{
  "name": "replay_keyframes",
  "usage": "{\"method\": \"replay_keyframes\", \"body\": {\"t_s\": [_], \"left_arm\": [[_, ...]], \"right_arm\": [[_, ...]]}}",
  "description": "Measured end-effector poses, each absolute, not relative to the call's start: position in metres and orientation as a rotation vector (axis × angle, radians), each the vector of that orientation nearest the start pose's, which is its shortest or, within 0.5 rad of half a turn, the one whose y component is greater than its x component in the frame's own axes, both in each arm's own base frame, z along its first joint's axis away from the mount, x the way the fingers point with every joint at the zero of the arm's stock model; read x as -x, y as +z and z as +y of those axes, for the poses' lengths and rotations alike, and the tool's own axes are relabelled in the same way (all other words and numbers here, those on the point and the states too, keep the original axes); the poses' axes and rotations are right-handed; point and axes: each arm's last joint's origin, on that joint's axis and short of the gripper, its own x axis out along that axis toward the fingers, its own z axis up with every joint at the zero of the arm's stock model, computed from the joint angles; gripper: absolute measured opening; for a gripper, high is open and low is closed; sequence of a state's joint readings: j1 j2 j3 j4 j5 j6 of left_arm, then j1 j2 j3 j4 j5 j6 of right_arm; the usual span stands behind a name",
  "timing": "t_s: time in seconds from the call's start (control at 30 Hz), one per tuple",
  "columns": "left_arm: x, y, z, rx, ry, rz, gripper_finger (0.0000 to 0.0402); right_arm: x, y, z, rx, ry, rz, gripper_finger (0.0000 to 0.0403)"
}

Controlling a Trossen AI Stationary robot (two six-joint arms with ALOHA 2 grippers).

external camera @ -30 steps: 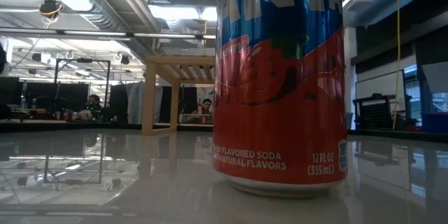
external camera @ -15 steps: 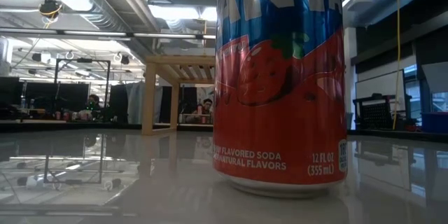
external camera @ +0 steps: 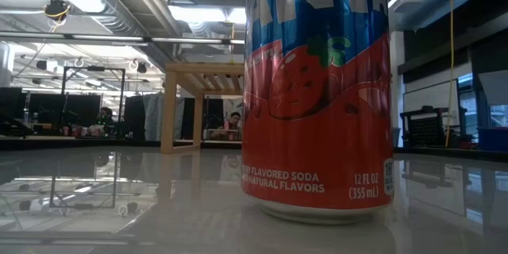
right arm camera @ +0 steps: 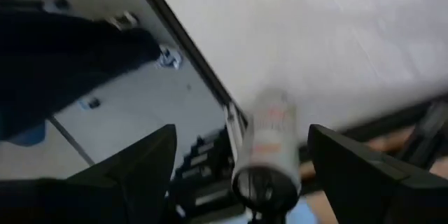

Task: Place canned beverage on shelf
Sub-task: Put the white yellow soda can on the shelf aligned with the other white yellow soda can

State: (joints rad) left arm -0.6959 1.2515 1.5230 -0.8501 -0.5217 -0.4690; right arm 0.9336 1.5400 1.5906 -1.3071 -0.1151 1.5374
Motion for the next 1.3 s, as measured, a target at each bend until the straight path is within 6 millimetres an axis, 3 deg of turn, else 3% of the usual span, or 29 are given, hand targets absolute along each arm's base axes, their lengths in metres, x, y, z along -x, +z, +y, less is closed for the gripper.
{"method": "replay_keyframes", "body": {"t_s": [0.17, 0.4, 0.63, 1.03, 1.3], "left_arm": [[-0.187, 0.423, -0.149, 0.092, -0.062, 0.502, 0.0362], [-0.184, 0.422, -0.155, 0.071, -0.042, 0.485, 0.0362], [-0.185, 0.424, -0.155, 0.081, -0.044, 0.472, 0.0362], [-0.185, 0.424, -0.156, 0.089, -0.048, 0.467, 0.0362], [-0.185, 0.424, -0.156, 0.088, -0.049, 0.467, 0.0362]], "right_arm": [[-0.155, 0.335, 0.251, -0.759, -0.249, 1.655, 0.0312], [-0.149, 0.329, 0.275, -0.915, -0.327, 1.628, 0.0312], [-0.137, 0.316, 0.276, -0.894, -0.595, 1.668, 0.0312], [-0.141, 0.297, 0.286, -0.834, -0.675, 1.736, 0.0312], [-0.142, 0.296, 0.287, -0.834, -0.673, 1.728, 0.0312]]}}
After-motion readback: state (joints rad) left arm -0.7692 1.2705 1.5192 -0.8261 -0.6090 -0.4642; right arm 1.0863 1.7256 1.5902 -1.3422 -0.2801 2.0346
